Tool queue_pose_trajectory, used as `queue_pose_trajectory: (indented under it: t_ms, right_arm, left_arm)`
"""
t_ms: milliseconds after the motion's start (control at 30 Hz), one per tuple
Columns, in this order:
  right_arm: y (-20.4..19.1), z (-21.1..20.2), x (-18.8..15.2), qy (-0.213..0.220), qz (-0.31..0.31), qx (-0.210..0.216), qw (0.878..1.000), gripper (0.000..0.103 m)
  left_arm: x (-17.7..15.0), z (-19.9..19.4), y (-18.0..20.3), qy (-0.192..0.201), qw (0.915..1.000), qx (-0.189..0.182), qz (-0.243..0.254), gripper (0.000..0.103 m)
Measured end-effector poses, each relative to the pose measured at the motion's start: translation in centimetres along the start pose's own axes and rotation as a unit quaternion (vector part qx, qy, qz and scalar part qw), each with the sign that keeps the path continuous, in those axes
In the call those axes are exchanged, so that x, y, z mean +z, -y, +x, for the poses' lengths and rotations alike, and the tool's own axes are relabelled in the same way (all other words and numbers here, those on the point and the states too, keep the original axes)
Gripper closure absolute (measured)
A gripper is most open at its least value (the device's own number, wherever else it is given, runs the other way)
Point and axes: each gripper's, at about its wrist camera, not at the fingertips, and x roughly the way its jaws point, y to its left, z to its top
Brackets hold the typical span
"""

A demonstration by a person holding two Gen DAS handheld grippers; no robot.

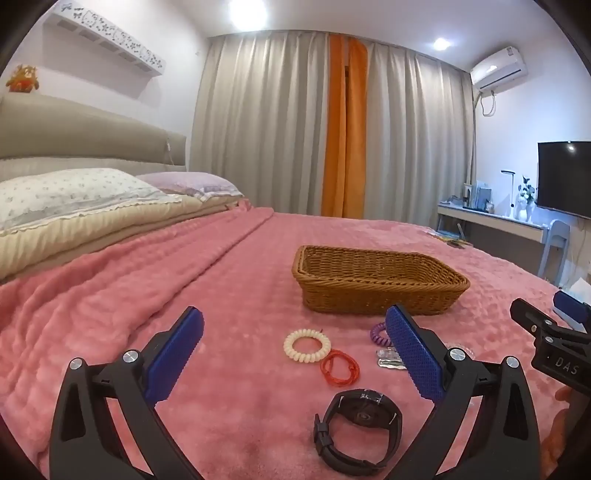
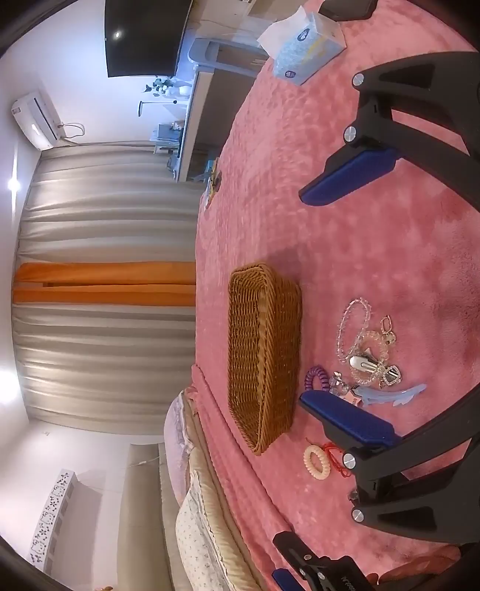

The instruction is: Organize jewelry

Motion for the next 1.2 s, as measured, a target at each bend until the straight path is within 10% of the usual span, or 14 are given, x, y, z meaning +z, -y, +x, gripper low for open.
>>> queue_pose_trajectory:
  t_ms: [1200]
  right_arm:
    - [-0.7,0.3,0.1,-0.009,-0.012,0.001,1.0,0.007]
  left_arm:
    - [-1.0,0.3,0.2,-0.001,0.9999,0.0,-0.013,0.007]
